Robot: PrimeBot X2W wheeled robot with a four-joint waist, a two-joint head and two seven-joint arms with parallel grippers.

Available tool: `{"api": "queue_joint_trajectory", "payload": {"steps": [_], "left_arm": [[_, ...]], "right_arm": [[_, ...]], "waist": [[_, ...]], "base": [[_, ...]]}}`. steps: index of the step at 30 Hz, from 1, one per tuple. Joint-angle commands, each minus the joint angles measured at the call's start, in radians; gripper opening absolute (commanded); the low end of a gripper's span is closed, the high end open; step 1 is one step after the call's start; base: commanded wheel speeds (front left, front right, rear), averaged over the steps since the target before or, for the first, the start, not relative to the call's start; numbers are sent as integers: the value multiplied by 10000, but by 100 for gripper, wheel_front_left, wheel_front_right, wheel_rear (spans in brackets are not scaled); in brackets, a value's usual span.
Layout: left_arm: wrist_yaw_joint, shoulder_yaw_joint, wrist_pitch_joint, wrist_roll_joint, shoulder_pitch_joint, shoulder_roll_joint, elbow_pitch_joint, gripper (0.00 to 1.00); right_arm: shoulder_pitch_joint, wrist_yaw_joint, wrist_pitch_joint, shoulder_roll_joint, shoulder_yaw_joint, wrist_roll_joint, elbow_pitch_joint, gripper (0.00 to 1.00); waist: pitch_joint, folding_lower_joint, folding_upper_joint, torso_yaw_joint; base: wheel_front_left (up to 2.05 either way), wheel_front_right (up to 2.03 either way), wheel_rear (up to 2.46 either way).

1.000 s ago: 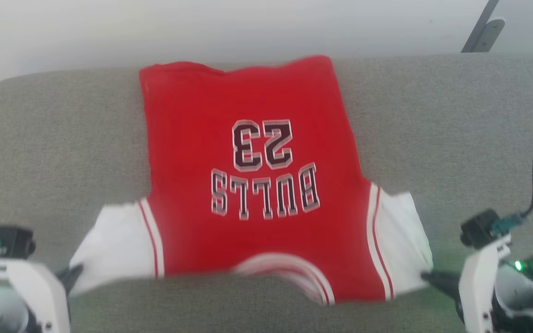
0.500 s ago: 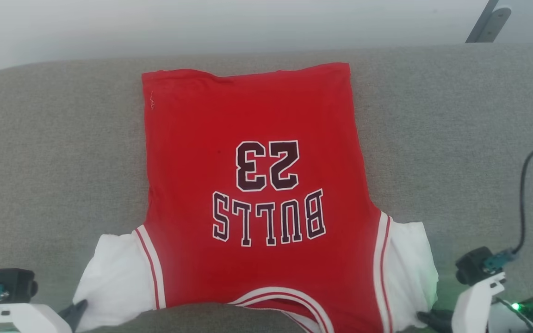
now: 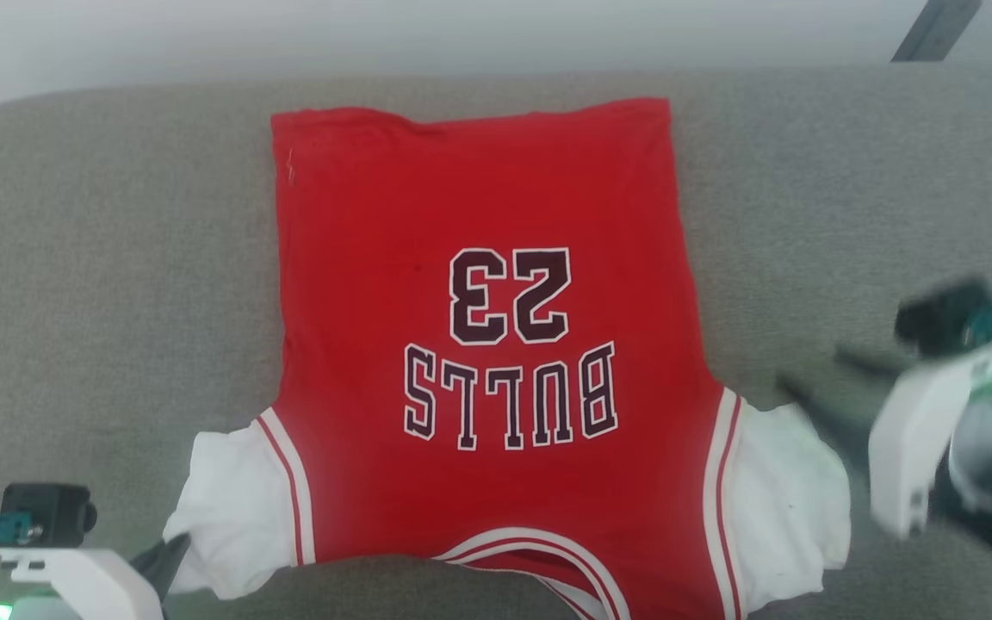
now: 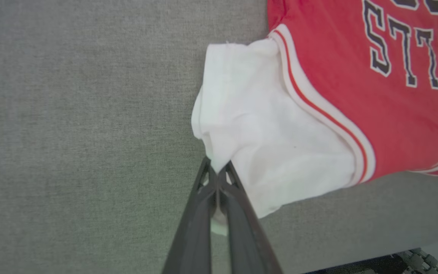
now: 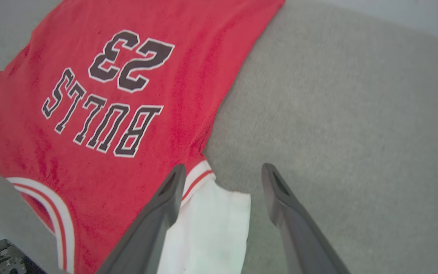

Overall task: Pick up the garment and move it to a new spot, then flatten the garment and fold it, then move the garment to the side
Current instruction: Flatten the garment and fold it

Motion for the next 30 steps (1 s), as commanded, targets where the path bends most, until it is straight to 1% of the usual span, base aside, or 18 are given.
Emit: {"api": "queue_joint_trajectory", "payload": {"steps": [1,2,4,6,9,13,16,20,23,27,30], "left_arm": [[-53,-6,-2,155,-230,-60,-11,0],[-85,-17,8,211,-312,-99,-6,0],[-162,-67,47,299,-494,-194,-20,0],[-264,-131,116,386,-746,-302,-14,0],[-422,-260,253,609,-1148,-487,73,0],[-665,-435,412,944,-1762,-809,176,0],[-862,-583,510,1106,-2201,-1095,329,0],[-1156,-751,606,1338,-2750,-1509,612,0],[-1367,-874,647,1488,-3083,-1807,874,0],[-1643,-1033,629,1545,-3401,-2173,1245,0],[-1800,-1116,593,1580,-3552,-2372,1529,0]], "right_arm": [[-614,-6,-276,-7,77,-381,57,100],[-1047,-6,-494,151,125,-488,240,100],[-1997,-6,-953,123,449,-916,748,100],[-2969,-12,-1524,281,708,-1070,1540,100],[-4338,-8,-2175,357,1259,-1271,3004,100],[-6085,-6,-2905,561,1622,-1351,5207,100],[-7208,-11,-3134,673,1787,-1399,6843,100],[-8497,-9,-3148,783,1814,-1507,8889,100],[-9292,-11,-2965,921,1627,-1614,10336,100],[-10052,-11,-2343,1087,1408,-1840,12057,100],[-10311,-11,-1894,1267,1227,-2004,13186,100]], "waist": [[181,0,0,96],[263,0,0,129],[451,0,0,231],[658,0,0,370],[961,0,0,657],[1412,0,0,1126],[1744,0,0,1514],[2140,0,0,2009],[2390,0,0,2318],[2600,0,0,2643],[2686,0,0,2791]], "base": [[0,0,0],[0,0,0],[0,0,0],[0,0,0],[0,0,0],[0,0,0],[0,0,0],[0,0,0],[0,0,0],[0,0,0],[0,0,0]]}}
